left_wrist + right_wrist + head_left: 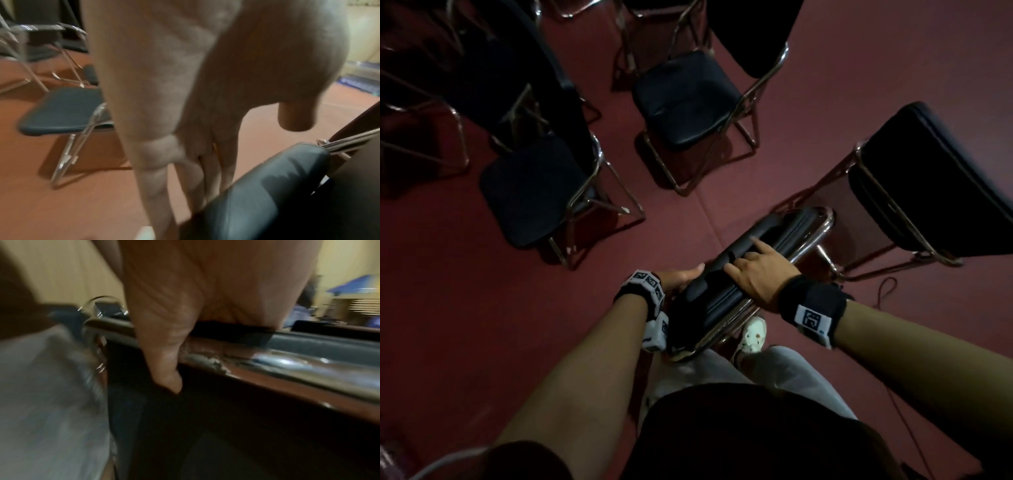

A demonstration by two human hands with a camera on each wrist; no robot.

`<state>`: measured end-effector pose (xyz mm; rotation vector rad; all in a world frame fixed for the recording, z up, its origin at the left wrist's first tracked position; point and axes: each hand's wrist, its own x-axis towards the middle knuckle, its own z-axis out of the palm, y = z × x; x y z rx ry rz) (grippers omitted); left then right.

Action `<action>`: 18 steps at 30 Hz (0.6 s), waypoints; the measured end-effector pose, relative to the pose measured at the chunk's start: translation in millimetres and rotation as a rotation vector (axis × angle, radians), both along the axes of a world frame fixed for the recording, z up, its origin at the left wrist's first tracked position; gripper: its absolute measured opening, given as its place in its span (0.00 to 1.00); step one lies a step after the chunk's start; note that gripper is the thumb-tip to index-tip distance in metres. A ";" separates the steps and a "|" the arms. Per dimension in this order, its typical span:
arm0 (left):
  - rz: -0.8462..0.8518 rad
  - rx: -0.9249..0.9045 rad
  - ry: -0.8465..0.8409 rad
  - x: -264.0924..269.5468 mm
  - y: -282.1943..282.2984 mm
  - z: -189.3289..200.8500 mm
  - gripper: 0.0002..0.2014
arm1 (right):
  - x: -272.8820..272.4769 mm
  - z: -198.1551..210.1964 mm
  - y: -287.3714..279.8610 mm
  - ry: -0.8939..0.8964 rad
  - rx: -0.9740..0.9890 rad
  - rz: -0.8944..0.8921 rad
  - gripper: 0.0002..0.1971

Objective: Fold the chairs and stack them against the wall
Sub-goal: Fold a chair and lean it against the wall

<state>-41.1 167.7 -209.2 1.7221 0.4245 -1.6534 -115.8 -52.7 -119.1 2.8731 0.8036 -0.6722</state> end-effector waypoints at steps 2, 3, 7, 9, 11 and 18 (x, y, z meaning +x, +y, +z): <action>-0.005 0.031 -0.030 -21.8 4.3 2.1 0.55 | -8.2 6.5 -1.6 0.027 -0.028 0.032 0.15; -0.011 0.023 -0.063 -32.3 9.0 -1.9 0.55 | -13.1 8.7 -4.1 0.031 -0.031 0.047 0.17; 0.026 -0.050 -0.053 -68.3 21.5 33.5 0.57 | -27.6 21.1 0.3 0.047 -0.098 0.079 0.24; -0.081 -0.140 -0.078 -86.4 28.2 75.3 0.54 | -28.4 22.2 6.1 0.048 -0.137 0.073 0.25; -0.235 -0.199 -0.200 -103.7 39.0 97.6 0.49 | -29.2 26.7 14.8 0.083 -0.193 0.052 0.24; -0.519 -0.066 -0.669 -177.9 104.3 90.5 0.53 | -56.1 48.0 93.9 0.083 -0.283 0.091 0.20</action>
